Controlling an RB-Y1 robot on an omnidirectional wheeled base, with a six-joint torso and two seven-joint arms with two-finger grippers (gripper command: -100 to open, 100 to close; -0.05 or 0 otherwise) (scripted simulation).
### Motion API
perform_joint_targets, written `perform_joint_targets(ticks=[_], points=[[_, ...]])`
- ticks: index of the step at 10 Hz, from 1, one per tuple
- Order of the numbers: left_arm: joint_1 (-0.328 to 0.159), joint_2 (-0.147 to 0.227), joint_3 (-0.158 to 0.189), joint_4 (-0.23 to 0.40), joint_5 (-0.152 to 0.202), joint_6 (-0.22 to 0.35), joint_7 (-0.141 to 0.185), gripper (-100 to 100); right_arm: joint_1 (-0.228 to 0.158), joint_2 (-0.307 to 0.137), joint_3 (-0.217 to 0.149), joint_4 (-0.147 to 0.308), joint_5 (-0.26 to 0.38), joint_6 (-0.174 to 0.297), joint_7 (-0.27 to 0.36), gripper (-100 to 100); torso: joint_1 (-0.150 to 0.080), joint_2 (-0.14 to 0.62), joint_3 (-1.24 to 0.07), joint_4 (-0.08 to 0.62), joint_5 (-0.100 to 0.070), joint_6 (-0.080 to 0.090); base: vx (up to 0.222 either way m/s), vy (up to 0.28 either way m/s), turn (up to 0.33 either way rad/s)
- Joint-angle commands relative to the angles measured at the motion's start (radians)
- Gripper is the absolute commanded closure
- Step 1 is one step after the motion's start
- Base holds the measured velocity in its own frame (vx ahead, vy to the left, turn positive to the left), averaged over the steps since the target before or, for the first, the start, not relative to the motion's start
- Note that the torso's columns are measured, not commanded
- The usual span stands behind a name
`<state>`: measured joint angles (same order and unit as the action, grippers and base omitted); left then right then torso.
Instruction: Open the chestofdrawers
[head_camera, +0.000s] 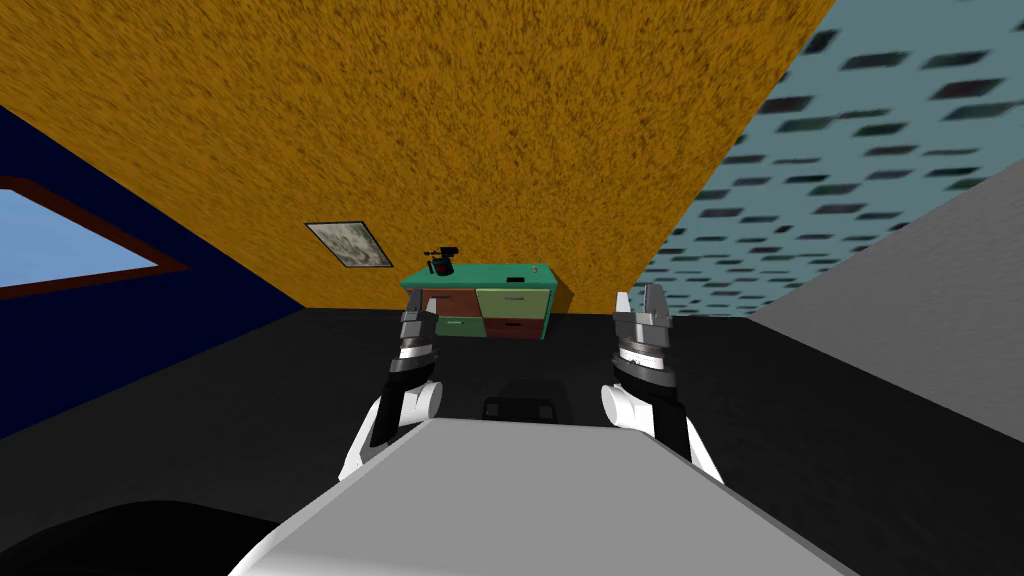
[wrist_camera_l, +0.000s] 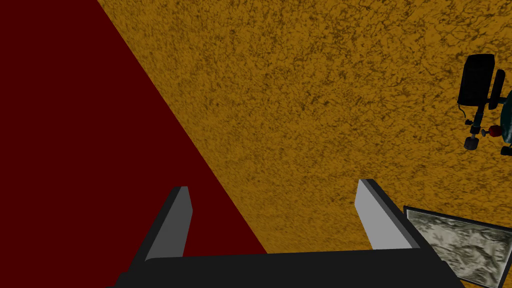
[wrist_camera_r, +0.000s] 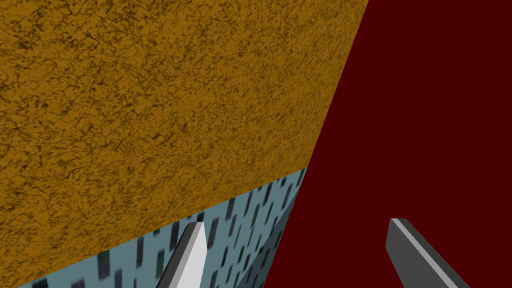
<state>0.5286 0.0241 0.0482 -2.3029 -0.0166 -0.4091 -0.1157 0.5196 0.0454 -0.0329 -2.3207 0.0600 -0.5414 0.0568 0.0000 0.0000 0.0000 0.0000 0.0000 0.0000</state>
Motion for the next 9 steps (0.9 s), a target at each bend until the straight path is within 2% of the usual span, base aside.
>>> perform_joint_targets(ticks=[1, 9], points=[[0.0, 0.0, 0.0, 0.0, 0.0, 0.0, 0.0, 0, 0.0, 0.0, 0.0, 0.0, 0.0, 0.0, 0.0, 0, 0.0, 0.04, -0.082, 0.041, 0.0, 0.0, 0.0, 0.0, 0.0], [0.0, 0.0, 0.0, 0.0, 0.0, 0.0, 0.0, 0, 0.0, 0.0, 0.0, 0.0, 0.0, 0.0, 0.0, 0, 0.0, 0.618, -1.234, 0.617, 0.0, 0.0, 0.0, 0.0, 0.0]])
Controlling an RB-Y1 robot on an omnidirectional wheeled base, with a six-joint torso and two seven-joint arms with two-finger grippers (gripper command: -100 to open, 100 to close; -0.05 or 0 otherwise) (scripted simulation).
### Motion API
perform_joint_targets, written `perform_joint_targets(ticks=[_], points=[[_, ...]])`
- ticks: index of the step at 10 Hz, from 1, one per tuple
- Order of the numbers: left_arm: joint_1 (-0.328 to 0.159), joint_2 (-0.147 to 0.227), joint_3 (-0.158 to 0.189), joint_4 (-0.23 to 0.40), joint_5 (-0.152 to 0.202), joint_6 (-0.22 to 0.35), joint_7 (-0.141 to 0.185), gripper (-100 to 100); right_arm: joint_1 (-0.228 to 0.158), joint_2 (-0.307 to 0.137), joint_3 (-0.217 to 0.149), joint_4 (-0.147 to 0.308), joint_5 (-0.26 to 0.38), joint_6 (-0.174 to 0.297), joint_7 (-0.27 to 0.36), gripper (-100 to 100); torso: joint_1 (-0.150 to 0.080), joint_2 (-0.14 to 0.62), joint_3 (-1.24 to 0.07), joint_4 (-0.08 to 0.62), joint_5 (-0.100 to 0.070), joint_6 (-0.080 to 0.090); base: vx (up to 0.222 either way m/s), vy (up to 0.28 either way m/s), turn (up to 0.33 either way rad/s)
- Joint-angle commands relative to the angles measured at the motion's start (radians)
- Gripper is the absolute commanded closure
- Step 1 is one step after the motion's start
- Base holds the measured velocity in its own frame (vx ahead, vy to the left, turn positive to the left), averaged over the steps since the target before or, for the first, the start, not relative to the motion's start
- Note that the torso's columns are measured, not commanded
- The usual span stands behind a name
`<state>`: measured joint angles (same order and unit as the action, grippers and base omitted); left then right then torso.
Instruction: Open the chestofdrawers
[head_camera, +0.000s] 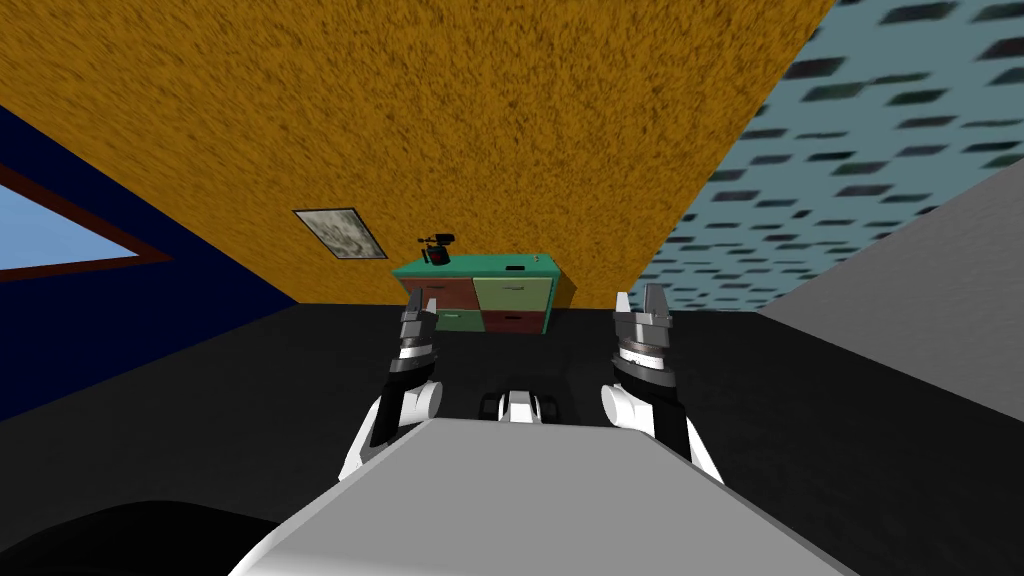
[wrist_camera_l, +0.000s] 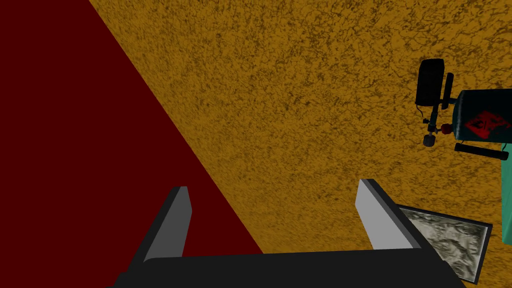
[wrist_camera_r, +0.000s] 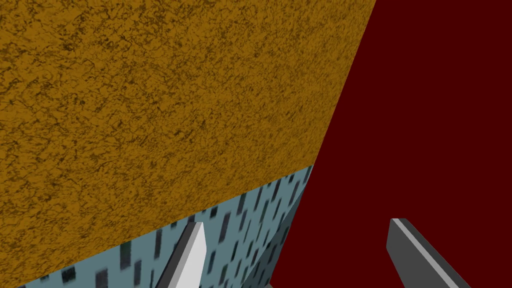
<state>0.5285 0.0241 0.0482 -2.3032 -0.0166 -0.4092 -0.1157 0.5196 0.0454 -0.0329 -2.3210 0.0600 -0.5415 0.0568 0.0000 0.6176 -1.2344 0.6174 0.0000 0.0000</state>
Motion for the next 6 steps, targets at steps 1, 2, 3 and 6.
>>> perform_joint_targets(ticks=[1, 2, 3, 6], points=[[-0.006, 0.044, -0.009, 0.021, -0.006, -0.005, -0.002, -100, 0.0, 0.0, 0.0, 0.0, 0.0, 0.0, 0.0, 0, 0.0, 0.074, -0.148, 0.074, 0.0, 0.0, 0.056, 0.002, 0.056], [-0.011, 0.06, -0.015, 0.036, -0.01, -0.008, -0.003, -100, 0.0, 0.0, 0.0, 0.0, 0.0, 0.0, 0.0, 0, 0.001, 0.105, -0.218, 0.106, 0.0, 0.0, 0.073, -0.01, 0.073], [-0.022, 0.085, -0.031, 0.075, -0.02, -0.018, -0.007, -100, 0.0, 0.0, 0.0, 0.0, 0.0, 0.0, 0.0, 0, 0.0, 0.114, -0.238, 0.116, 0.0, 0.0, 0.104, -0.011, 0.126], [-0.045, 0.105, -0.063, 0.152, -0.041, -0.036, -0.015, -100, 0.001, 0.0, 0.0, 0.0, 0.0, 0.0, 0.0, 0, -0.001, 0.117, -0.244, 0.119, 0.0, 0.0, 0.177, -0.021, 0.109]])
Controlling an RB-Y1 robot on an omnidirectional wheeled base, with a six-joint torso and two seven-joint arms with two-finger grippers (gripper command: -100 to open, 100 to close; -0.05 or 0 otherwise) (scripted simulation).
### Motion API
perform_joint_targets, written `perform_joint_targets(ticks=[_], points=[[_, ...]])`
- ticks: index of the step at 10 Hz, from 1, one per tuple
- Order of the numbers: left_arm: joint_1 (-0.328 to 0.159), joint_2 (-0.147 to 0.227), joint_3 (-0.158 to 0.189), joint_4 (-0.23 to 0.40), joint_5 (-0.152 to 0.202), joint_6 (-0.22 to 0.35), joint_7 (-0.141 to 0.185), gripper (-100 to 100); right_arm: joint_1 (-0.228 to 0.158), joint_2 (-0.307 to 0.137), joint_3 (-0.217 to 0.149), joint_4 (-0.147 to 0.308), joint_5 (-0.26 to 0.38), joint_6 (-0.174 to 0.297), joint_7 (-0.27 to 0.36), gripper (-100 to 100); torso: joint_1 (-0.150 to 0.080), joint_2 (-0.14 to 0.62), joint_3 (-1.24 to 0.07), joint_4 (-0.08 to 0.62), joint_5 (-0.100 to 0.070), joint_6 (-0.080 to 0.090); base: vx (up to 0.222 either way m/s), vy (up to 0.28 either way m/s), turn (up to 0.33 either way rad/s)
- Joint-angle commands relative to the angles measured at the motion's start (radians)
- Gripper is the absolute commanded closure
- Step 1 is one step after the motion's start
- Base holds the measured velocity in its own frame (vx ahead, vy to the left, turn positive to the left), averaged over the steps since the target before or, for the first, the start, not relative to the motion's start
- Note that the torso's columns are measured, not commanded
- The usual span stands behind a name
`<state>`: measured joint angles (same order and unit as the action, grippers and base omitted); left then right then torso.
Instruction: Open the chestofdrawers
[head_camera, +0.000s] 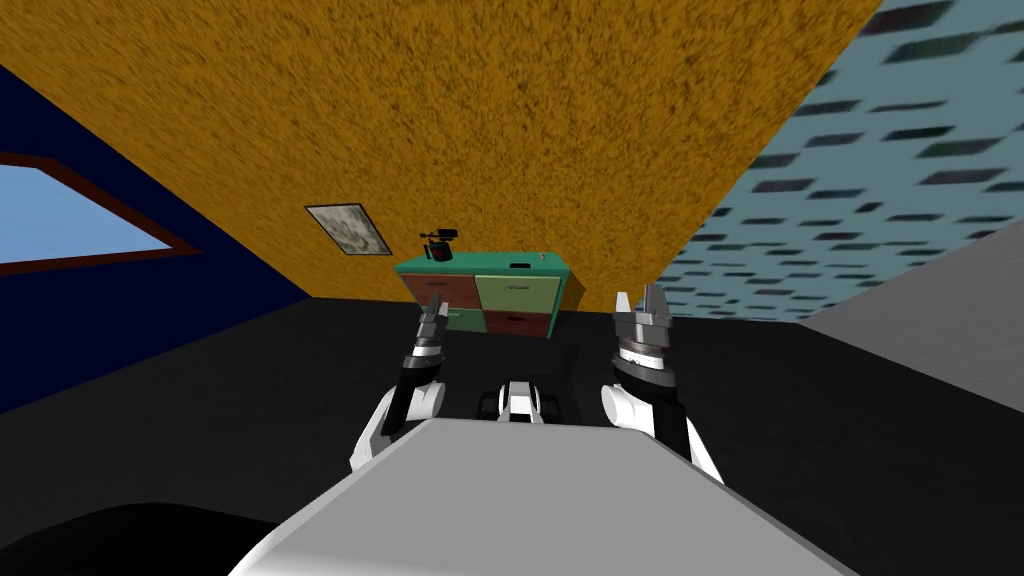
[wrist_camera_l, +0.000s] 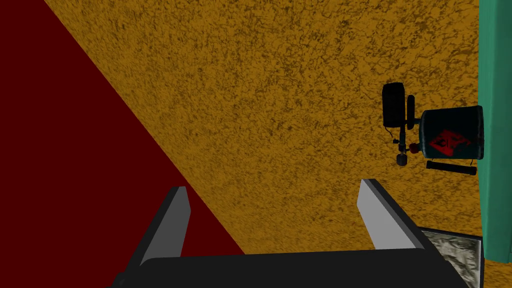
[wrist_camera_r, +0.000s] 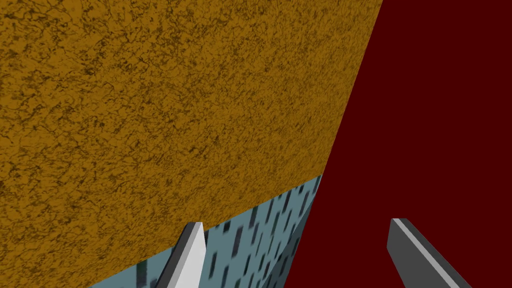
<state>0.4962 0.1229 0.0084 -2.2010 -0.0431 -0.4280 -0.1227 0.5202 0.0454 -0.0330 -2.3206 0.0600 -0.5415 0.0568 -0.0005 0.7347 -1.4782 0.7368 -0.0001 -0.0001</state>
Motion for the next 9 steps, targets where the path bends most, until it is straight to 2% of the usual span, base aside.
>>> perform_joint_targets(ticks=[1, 9], points=[[-0.021, 0.009, -0.035, 0.078, -0.022, -0.024, -0.011, -100, 0.0, 0.0, 0.0, 0.0, 0.0, 0.0, 0.0, 0, 0.0, 0.004, 0.002, 0.001, 0.0, 0.0, 0.16, -0.031, 0.097], [-0.088, 0.012, -0.127, 0.304, -0.083, -0.076, -0.032, -100, 0.0, 0.0, 0.0, 0.0, 0.0, 0.0, 0.0, 0, 0.0, 0.003, 0.002, 0.001, 0.0, 0.0, 0.159, -0.031, 0.106]])
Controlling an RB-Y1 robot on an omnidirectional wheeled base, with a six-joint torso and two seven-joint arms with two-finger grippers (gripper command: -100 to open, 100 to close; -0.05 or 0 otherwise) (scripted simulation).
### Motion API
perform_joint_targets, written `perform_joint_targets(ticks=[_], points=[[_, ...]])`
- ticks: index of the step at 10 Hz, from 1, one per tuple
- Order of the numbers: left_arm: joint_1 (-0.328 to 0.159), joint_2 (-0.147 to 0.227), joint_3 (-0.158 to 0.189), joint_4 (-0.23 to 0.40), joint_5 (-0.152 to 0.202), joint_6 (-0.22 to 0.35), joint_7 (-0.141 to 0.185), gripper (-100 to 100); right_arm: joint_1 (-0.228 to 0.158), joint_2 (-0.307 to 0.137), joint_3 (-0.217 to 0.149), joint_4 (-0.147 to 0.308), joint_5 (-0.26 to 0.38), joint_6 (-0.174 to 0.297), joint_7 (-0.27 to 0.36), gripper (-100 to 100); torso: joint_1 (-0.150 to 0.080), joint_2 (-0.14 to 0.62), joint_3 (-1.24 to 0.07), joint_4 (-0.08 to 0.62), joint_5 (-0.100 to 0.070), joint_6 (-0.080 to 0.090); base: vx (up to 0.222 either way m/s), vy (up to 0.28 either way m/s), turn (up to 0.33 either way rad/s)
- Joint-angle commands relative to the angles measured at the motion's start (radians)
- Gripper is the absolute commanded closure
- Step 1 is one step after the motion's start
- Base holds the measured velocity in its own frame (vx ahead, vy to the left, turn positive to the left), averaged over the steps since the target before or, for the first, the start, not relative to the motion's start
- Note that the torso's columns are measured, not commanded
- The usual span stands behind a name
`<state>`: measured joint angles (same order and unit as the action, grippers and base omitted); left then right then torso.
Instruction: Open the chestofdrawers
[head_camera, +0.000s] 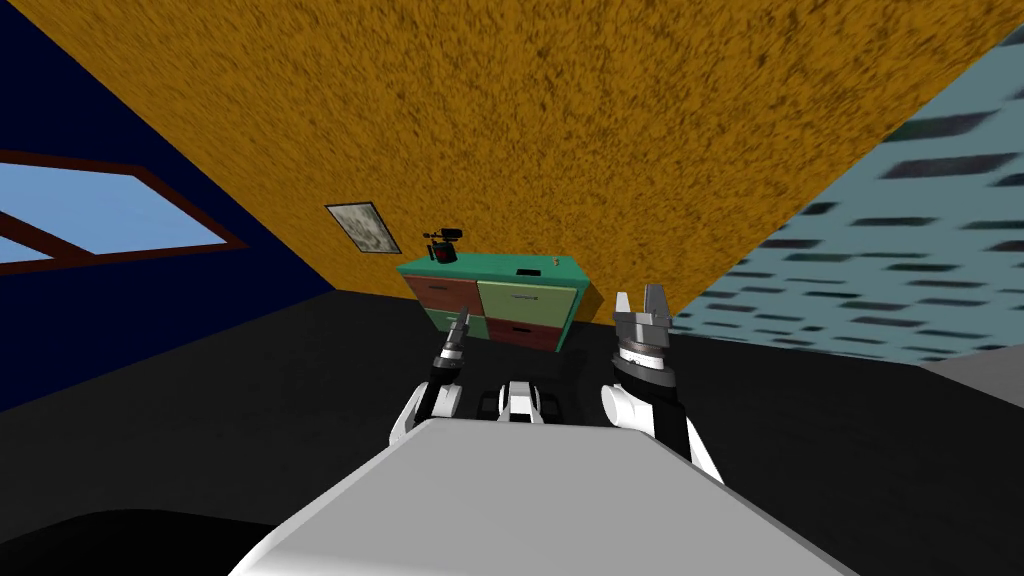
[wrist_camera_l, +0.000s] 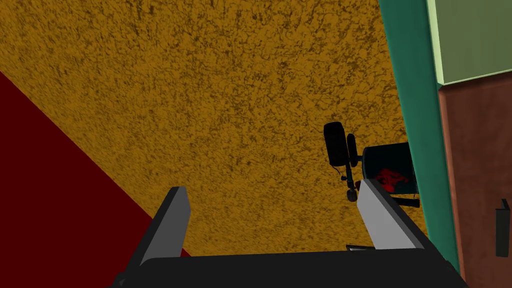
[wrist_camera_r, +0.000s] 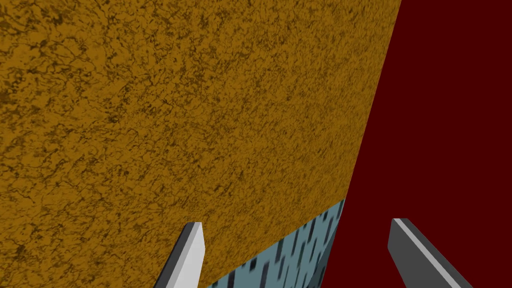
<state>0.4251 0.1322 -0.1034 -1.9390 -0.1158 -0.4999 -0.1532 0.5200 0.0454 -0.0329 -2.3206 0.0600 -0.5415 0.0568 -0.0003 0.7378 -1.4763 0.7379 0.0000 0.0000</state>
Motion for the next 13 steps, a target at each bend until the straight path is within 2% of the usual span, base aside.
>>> perform_joint_targets(ticks=[1, 8, 11, 13], points=[[-0.024, 0.001, -0.025, 0.067, -0.017, -0.01, -0.004, -100, 0.0, 0.0, 0.0, 0.0, 0.0, 0.0, 0.0, 0, 0.0, 0.001, 0.001, 0.0, 0.0, 0.0, 0.125, -0.038, 0.104], [-0.073, 0.002, -0.092, 0.235, -0.06, -0.047, -0.019, -100, 0.0, 0.0, 0.0, 0.0, 0.0, 0.0, 0.0, 0, -0.001, 0.0, 0.0, 0.0, 0.0, 0.0, 0.122, -0.039, 0.088], [-0.081, 0.002, -0.103, 0.263, -0.068, -0.053, -0.022, -100, 0.0, 0.0, 0.0, 0.0, 0.0, 0.0, 0.0, 0, 0.002, 0.002, 0.001, 0.001, 0.001, 0.0, 0.078, -0.02, 0.042], [-0.099, 0.001, -0.126, 0.323, -0.083, -0.066, -0.027, -100, 0.0, 0.0, 0.0, 0.0, 0.0, 0.0, 0.0, 0, 0.0, 0.001, 0.001, 0.0, 0.0, 0.0, 0.094, -0.038, 0.089]])
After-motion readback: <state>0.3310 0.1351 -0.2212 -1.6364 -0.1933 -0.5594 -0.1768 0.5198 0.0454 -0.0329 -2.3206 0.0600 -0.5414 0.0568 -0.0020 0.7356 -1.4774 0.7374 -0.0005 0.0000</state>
